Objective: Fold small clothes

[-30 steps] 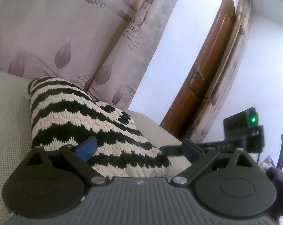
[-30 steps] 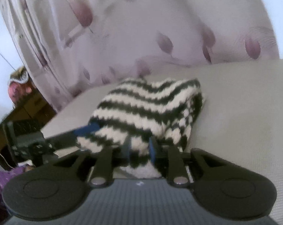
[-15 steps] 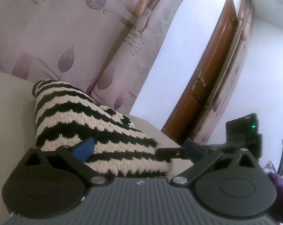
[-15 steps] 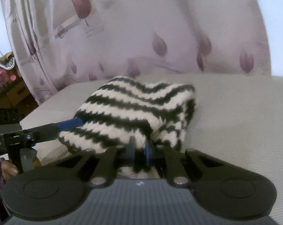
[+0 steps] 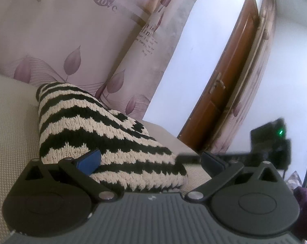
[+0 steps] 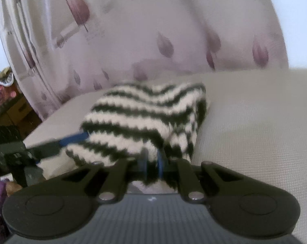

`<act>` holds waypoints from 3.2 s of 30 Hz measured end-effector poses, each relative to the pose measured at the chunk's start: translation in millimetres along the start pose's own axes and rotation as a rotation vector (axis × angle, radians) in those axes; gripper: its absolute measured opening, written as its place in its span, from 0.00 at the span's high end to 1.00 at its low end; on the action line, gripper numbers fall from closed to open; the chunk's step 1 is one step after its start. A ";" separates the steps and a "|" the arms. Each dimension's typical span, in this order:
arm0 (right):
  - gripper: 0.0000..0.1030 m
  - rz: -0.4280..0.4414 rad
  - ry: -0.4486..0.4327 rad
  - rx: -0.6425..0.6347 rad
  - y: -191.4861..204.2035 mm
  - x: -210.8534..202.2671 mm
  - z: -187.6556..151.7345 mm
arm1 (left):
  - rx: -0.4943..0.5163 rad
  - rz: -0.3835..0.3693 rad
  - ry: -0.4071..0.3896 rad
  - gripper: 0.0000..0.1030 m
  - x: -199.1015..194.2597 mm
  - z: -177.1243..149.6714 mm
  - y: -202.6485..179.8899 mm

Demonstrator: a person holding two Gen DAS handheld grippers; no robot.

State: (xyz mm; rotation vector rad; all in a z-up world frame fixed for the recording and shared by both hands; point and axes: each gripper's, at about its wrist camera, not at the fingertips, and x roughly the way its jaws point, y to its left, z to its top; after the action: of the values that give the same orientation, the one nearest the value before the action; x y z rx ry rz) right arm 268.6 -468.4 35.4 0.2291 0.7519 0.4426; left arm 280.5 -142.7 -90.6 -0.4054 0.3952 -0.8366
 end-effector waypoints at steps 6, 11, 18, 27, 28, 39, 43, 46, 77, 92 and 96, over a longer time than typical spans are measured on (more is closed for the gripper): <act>0.89 -0.015 -0.086 -0.043 18.0 -0.5 31.3 | 0.019 0.019 0.009 0.00 2.4 -0.6 -4.9; 0.89 -0.040 -0.037 -0.101 27.8 29.3 36.1 | 0.038 0.036 0.018 0.00 4.0 -0.8 -8.0; 0.92 -0.128 0.045 -0.119 6.0 43.3 6.3 | 0.074 0.050 0.041 0.00 7.4 -1.4 -12.3; 0.51 -0.187 -0.031 -0.014 -16.5 38.4 -12.5 | 0.134 0.099 0.062 0.00 11.7 -3.0 -20.0; 0.51 -0.196 -0.032 -0.026 -13.7 39.1 -12.5 | 0.140 0.105 0.064 0.00 12.1 -3.3 -22.2; 0.48 -0.252 -0.066 -0.098 -2.0 40.4 -18.4 | 0.203 0.160 0.079 0.00 18.7 -5.3 -32.7; 0.47 -0.262 -0.073 -0.106 -0.9 40.2 -19.6 | 0.230 0.184 0.085 0.00 20.9 -6.7 -36.8; 0.45 -0.264 -0.073 -0.102 -1.4 40.1 -19.7 | 0.249 0.199 0.091 0.00 22.2 -8.0 -39.8; 0.24 0.074 0.154 0.183 -57.7 63.7 14.7 | -0.226 0.031 0.269 0.00 42.6 61.1 103.4; 0.23 0.295 0.127 0.350 -77.4 113.8 26.8 | -0.225 -0.011 0.332 0.00 81.8 59.8 120.4; 0.18 0.386 0.104 0.438 -92.5 113.0 27.0 | -0.208 -0.007 0.337 0.02 84.7 59.1 119.3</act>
State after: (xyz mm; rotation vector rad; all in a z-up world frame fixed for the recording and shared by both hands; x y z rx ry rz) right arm 388.6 -498.8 -46.8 0.7753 0.9056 0.6550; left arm 435.6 -125.3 -113.7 -0.4590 0.7983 -0.8752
